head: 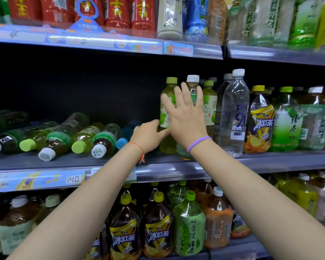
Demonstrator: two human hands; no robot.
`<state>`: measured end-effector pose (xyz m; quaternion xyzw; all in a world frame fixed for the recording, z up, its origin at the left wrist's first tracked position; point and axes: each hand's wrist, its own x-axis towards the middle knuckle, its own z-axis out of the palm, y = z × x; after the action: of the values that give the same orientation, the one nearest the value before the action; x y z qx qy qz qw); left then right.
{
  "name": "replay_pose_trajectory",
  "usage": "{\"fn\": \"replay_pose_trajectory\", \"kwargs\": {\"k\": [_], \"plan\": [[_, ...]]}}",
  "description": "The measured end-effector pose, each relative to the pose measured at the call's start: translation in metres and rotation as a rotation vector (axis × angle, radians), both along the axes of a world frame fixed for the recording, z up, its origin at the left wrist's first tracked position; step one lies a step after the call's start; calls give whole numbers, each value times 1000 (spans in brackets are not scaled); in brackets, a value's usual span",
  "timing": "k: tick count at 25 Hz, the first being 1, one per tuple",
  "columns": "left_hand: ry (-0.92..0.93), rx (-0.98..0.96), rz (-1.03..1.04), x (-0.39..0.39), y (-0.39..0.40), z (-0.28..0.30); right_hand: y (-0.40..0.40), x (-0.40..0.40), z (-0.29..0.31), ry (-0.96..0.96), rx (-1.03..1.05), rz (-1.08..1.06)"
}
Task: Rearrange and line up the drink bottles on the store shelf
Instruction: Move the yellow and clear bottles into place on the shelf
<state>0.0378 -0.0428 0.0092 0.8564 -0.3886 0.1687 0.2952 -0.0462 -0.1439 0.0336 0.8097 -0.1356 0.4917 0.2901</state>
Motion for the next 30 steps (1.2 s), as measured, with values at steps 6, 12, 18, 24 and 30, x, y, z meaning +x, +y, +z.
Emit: {"fn": "replay_pose_trajectory", "kwargs": {"k": [6, 12, 18, 24, 30], "plan": [[-43, 83, 11, -5, -6, -4, -7, -11, -7, -54, -52, 43], [-362, 139, 231, -2, 41, 3, 15, 9, -24, 211, -155, 357], [-264, 467, 332, 6, 80, 2, 32, 20, -22, 636, -79, 193], [-233, 501, 259, 30, 86, 3, 38, 29, -18, 634, -90, 143], [-249, 466, 192, 47, 83, -1, 51, 39, -20, 438, -47, 321]]}}
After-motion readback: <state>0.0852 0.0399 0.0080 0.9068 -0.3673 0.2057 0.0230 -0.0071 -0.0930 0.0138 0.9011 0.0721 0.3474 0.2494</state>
